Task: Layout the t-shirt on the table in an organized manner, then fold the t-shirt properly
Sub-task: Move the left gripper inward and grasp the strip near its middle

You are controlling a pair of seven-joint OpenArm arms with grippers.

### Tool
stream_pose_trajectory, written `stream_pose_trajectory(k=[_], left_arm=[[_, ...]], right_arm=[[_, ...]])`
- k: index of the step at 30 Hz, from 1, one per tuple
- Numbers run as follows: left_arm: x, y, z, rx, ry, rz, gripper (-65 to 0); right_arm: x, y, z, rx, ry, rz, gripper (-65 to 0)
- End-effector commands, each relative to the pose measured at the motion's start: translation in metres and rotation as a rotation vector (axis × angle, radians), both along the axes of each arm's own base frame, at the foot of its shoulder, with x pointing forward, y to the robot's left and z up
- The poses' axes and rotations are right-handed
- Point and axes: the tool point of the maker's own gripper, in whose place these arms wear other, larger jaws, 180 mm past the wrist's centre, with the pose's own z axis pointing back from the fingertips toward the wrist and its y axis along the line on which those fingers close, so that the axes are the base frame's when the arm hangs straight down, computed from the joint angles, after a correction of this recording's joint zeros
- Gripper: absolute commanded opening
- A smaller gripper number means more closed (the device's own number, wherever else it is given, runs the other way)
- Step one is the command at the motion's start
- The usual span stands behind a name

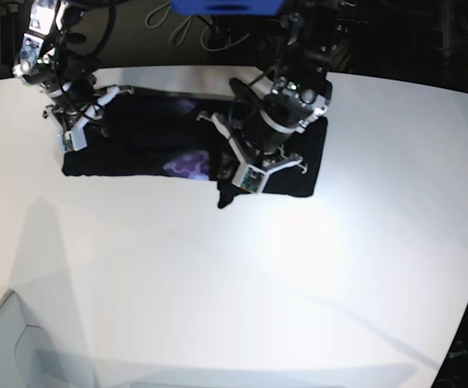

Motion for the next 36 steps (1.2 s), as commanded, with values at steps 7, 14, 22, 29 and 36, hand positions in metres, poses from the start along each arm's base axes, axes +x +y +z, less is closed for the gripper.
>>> stream_pose_trajectory(k=[7,14,22,29,36], left_arm=[[0.000,-0.024,0.018,-0.047,-0.048,-0.049,-54.2],[-0.004,-0.033,0.020,-0.054,-0.051,-0.074,-51.2],[-0.001,-0.030,0.032,-0.069,-0.081,-0.065,-45.1],[0.013,0.007,0.072,-0.041,-0.207,-0.001,-38.0],[0.018,0.074,-0.011,0.071,-0.013,0.123,-37.9]], right_arm=[[0.010,-0.001,0.012,0.010,-0.050,-0.005,-65.0],[0.009,0.000,0.011,0.010,-0.047,-0.003,-65.0],[0.009,-0.001,0.012,0.006,-0.048,-0.003,-65.0],[0.008,-0.003,0.013,-0.001,-0.047,-0.001,-57.7],[0.008,-0.004,0.028,-0.029,-0.085,0.008,-34.9]])
